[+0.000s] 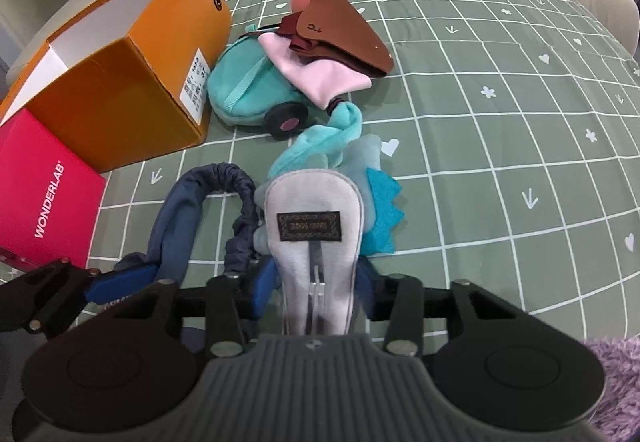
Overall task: Organize soft objects
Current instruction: 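Grasp the navy strap bag with the left tool while the right grasps the white plush, then carry the navy bag and white plush with both tools over the orange box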
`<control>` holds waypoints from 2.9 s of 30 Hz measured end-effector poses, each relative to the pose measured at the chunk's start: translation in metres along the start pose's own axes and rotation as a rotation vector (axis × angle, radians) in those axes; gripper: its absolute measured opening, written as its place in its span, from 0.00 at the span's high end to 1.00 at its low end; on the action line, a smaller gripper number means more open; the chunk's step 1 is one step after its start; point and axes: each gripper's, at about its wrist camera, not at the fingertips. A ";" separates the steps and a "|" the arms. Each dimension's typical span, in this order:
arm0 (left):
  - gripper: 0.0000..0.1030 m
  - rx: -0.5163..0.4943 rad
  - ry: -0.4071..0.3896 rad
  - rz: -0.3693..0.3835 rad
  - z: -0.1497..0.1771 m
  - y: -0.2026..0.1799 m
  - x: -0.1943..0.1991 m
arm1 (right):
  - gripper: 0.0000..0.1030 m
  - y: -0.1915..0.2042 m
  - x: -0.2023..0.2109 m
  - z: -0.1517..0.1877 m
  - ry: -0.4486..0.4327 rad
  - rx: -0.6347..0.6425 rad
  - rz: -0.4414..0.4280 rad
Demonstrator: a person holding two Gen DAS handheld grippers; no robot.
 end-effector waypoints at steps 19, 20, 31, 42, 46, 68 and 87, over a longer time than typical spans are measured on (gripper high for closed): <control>0.99 0.114 -0.037 -0.060 0.008 0.030 0.053 | 0.83 0.023 0.032 0.019 0.010 0.013 -0.033; 0.99 0.126 -0.041 -0.061 0.009 0.033 0.060 | 0.83 0.024 0.035 0.020 0.009 0.010 -0.037; 0.99 0.234 -0.160 -0.082 0.013 0.063 0.131 | 0.84 0.065 0.074 0.041 -0.033 0.087 -0.130; 0.99 0.304 -0.215 -0.145 0.010 0.094 0.172 | 0.84 0.118 0.092 0.044 -0.033 0.170 -0.189; 0.99 0.321 -0.264 -0.168 0.000 0.109 0.183 | 0.84 0.135 0.097 0.038 -0.051 0.209 -0.200; 0.99 0.213 -0.371 -0.273 -0.089 0.193 0.168 | 0.84 0.212 0.073 -0.066 -0.136 0.394 -0.261; 0.99 0.270 -0.151 -0.146 -0.140 0.255 0.009 | 0.84 0.217 -0.055 -0.173 0.019 0.403 -0.164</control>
Point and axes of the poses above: each gripper's, at about its wrist camera, not at the fingertips, and x roughly against the way its jaws point, y to its left, z to its underside, and after that the axes turned 13 degrees about -z, right-handed
